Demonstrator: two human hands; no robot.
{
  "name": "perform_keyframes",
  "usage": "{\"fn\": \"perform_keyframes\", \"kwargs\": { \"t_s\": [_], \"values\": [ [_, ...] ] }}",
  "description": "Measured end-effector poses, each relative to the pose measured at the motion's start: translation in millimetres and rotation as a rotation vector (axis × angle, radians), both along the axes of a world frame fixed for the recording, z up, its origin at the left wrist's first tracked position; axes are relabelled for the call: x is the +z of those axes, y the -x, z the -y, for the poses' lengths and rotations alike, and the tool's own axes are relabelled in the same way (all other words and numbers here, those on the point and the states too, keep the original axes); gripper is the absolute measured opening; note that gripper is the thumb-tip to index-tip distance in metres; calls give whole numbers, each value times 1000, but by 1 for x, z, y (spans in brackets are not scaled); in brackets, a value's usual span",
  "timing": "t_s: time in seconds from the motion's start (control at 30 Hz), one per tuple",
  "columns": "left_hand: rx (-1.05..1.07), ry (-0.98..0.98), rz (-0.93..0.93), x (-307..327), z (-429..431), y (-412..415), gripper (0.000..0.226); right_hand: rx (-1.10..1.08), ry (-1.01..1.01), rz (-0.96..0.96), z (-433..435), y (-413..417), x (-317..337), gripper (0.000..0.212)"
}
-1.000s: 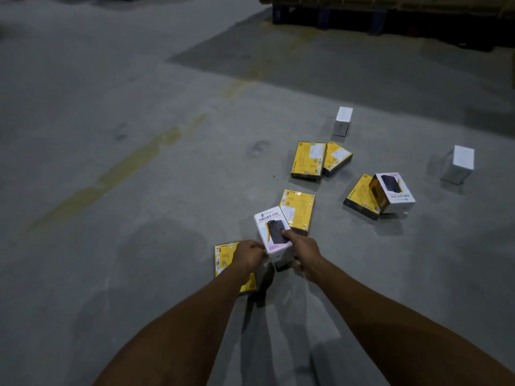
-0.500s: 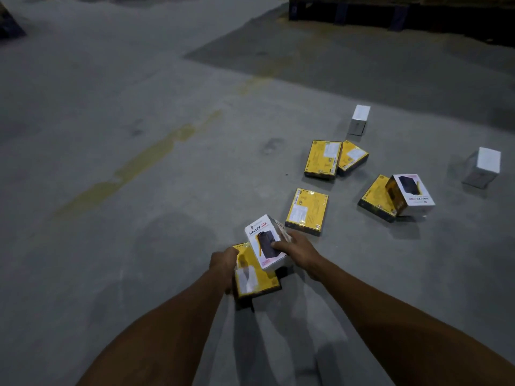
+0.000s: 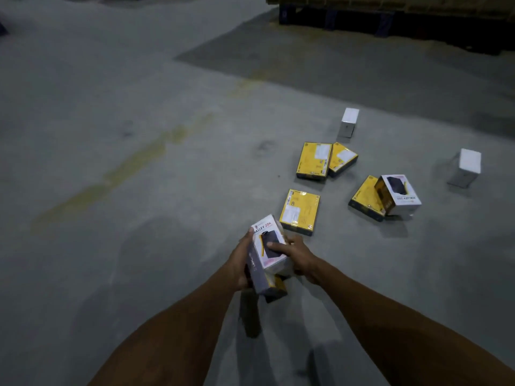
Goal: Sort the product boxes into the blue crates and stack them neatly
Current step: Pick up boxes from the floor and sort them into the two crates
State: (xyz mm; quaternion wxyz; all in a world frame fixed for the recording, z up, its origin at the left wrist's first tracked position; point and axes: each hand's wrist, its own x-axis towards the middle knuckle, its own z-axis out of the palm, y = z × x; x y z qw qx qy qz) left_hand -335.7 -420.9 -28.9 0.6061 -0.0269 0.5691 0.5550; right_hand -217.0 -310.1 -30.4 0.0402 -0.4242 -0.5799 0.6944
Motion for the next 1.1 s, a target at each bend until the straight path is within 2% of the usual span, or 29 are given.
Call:
{"fn": "perform_keyframes", "kwargs": {
  "t_s": [0.07,0.17,0.23,0.37,0.4,0.5,0.6,0.67,0.7,0.77,0.87,1.0,1.1],
  "values": [
    [7,-64,4,-4,-6,-1,81,-54,67,19,1,-5,5,17],
    [34,-51,0,-11,-14,7,92,-126,242,50,-7,-10,6,46],
    [73,-53,-29,-10,-22,12,98,-172,334,-14,-12,-10,9,41],
    [14,-95,-118,28,-33,5,61,-229,396,-99,-22,-15,27,35],
    [-11,-81,-130,31,-35,5,62,-238,407,-111,-25,-19,33,37],
    [-69,-105,-112,46,-39,-1,99,-254,428,-146,-34,-34,60,37],
    [-40,-99,-75,77,-38,-12,103,-245,459,-185,-37,-56,104,39],
    [-17,-116,11,114,-35,-22,83,-274,500,-228,-38,-75,140,49],
    [-9,-146,88,137,-34,-27,69,-295,524,-262,-37,-83,162,47],
    [-10,-242,245,188,-33,-36,56,-367,552,-346,-33,-97,217,25],
    [-50,-357,369,282,-33,-52,59,-494,545,-402,-26,-113,308,21],
    [-156,-381,382,394,-30,-65,81,-564,501,-388,-11,-135,435,21],
    [-201,-365,380,476,-25,-73,85,-600,461,-398,7,-153,520,37]
  ]
}}
